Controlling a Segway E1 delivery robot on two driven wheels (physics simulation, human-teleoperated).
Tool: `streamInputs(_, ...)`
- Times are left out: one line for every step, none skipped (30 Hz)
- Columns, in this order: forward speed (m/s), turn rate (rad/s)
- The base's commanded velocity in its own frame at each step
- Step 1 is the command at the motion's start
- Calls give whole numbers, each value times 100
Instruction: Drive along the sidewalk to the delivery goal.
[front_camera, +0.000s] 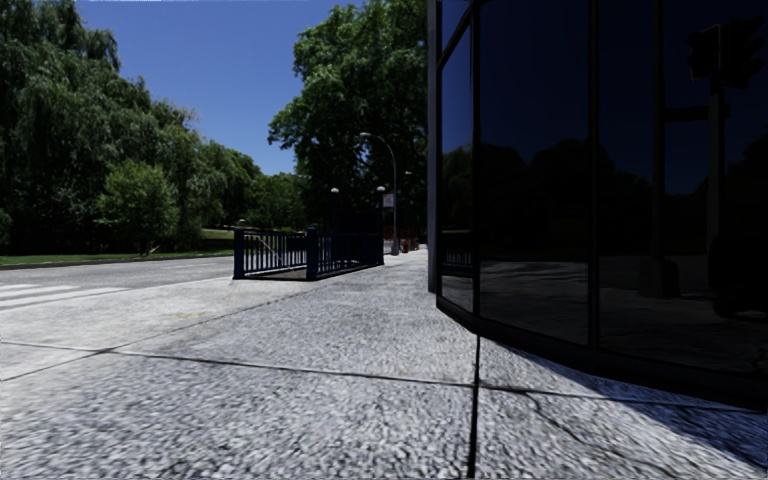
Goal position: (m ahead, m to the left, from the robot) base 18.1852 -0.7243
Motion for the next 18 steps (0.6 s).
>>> streamInputs(200, 27)
streamInputs(200, 27)
streamInputs(200, 27)
streamInputs(200, 27)
streamInputs(200, 27)
streamInputs(200, 27)
streamInputs(200, 27)
streamInputs(200, 27)
streamInputs(200, 27)
streamInputs(200, 30)
streamInputs(200, 34)
streamInputs(200, 34)
streamInputs(200, 34)
streamInputs(200, 35)
streamInputs(200, 35)
streamInputs(200, 35)
streamInputs(200, 34)
streamInputs(200, 24)
